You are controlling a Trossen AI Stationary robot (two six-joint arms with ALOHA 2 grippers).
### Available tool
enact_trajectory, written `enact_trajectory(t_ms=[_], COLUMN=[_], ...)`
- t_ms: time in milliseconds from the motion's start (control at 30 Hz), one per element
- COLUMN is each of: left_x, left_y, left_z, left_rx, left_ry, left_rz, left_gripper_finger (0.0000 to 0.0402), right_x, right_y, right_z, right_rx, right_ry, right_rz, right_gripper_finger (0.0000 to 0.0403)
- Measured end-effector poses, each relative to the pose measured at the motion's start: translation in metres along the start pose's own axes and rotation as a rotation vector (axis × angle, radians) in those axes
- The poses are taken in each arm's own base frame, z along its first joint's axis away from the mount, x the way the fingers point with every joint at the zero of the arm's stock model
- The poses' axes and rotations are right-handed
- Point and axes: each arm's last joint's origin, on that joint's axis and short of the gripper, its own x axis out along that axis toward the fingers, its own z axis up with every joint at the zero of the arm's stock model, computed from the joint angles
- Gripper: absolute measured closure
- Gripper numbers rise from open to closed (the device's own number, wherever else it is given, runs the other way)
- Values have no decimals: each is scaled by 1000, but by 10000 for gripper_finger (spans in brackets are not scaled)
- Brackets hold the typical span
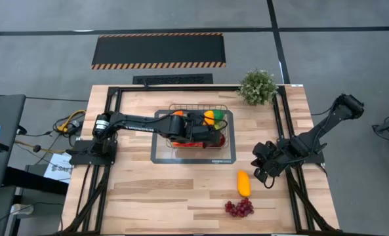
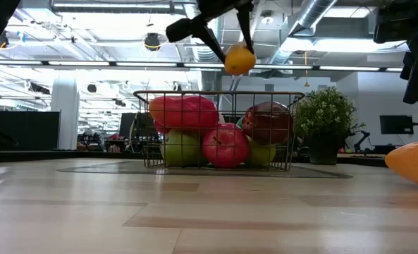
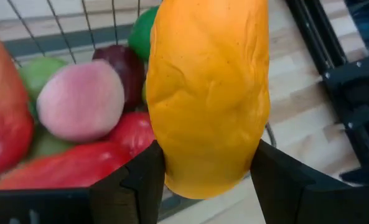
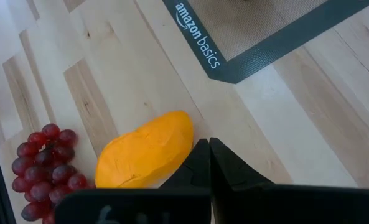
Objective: Build produce basket
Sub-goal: Put the left yellow mango into the bin, then put the yellow mango into the bin
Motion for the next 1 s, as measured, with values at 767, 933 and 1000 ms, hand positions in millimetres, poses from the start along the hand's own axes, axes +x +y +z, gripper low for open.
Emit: enact_trajectory(t_ms=[767,933,1000], left_x=[39,43,35], left_y=[3,-3,-9], left_z=[3,5,11], left_rx=[-15,2,24], left_ry=[67,87,70], left_rz=[52,7,-32], left_gripper_finger=[109,109,109], right_x=[0,0,0], right_y=[0,1,1], right_z=[1,1,1], right_rx=[12,19,22], right_ry=[-17,-20,-19], right_rz=[-3,1,0], right_gripper_finger=[396,396,396])
